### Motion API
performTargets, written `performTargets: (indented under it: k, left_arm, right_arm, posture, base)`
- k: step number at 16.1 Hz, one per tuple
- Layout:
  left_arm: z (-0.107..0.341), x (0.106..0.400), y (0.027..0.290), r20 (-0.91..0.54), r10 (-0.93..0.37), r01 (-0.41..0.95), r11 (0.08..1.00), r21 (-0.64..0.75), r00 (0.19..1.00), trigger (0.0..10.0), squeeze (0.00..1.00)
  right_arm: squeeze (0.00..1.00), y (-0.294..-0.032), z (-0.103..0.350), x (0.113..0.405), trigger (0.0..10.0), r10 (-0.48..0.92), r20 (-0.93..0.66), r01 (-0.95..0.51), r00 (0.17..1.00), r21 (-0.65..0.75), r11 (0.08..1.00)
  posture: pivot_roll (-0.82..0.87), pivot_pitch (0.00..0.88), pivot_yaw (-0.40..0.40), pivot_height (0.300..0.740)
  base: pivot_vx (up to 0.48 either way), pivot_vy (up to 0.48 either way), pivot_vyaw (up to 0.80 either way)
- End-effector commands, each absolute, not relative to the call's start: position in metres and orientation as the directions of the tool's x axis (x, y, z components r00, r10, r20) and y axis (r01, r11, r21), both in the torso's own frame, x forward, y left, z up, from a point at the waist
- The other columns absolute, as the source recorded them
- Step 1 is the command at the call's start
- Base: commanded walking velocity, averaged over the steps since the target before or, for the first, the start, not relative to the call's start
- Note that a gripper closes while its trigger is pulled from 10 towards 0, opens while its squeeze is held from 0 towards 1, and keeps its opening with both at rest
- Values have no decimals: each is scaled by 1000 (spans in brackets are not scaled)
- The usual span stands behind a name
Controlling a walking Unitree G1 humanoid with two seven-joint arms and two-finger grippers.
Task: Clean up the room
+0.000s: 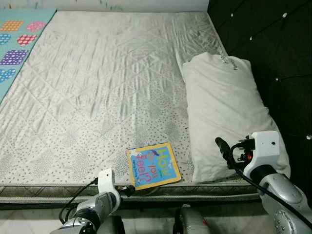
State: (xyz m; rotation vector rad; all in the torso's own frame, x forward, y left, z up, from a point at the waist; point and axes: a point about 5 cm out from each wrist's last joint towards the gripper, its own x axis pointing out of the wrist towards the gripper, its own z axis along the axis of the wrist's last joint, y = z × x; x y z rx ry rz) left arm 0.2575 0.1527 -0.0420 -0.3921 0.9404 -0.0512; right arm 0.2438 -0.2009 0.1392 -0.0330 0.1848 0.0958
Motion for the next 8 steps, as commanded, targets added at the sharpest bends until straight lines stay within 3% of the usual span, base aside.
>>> performTargets:
  k: [1, 4, 8]
  left_arm:
    - [-33, 268, 157, -742, -208, -82, 939, -334, 638, 10000, 0]
    - [-16, 280, 177, -648, -190, -37, 947, -319, 738, 10000, 0]
    - [11, 272, 197, -518, -157, -8, 954, -301, 841, 10000, 0]
  right_arm:
    - [0, -198, 140, 248, 10000, 87, -175, -88, 981, 5, 996]
    - [0, -187, 143, 267, 10000, 92, -128, -83, 987, 74, 994]
    - [0, -179, 147, 293, 10000, 77, -78, -69, 994, 97, 993]
  posture:
    - [-320, 164, -4, 670]
    - [-260, 114, 18, 670]
    - [-198, 37, 35, 710]
  base:
    - [0, 0, 0]
    - [0, 0, 0]
    - [0, 0, 0]
